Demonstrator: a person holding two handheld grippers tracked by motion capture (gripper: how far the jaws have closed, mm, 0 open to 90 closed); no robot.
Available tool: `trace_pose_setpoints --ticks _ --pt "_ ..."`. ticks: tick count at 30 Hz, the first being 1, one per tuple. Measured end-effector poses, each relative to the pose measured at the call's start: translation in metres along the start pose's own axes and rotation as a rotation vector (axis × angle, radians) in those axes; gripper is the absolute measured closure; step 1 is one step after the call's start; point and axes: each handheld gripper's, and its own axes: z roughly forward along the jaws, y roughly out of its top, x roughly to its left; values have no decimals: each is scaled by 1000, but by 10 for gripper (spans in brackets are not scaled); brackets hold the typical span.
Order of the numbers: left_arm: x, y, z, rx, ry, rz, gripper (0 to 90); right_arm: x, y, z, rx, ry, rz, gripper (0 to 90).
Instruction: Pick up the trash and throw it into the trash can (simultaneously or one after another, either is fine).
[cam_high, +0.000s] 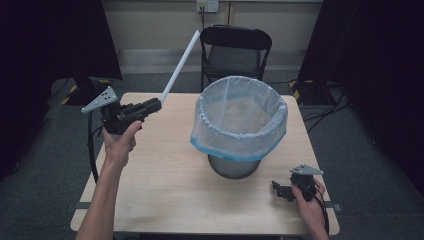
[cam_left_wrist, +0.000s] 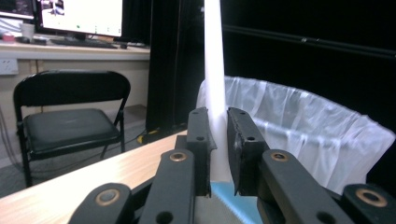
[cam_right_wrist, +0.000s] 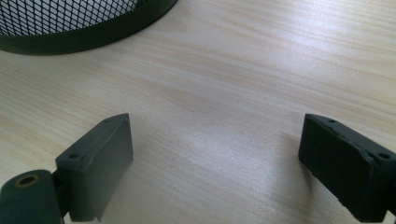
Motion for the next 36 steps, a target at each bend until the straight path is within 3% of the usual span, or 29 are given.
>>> trace_pose_setpoints --ticks 10,21,31,36 --pt "-19 20 21 -14 -63 31 803 0 0 0 0 0 0 92" --pt "-35 37 44 -20 -100 51 803 0 0 0 0 0 0 92" --pt "-50 50 66 4 -146 49 802 0 0 0 0 0 0 92" --pt "-57 57 78 21 -162 69 802 0 0 0 0 0 0 92"
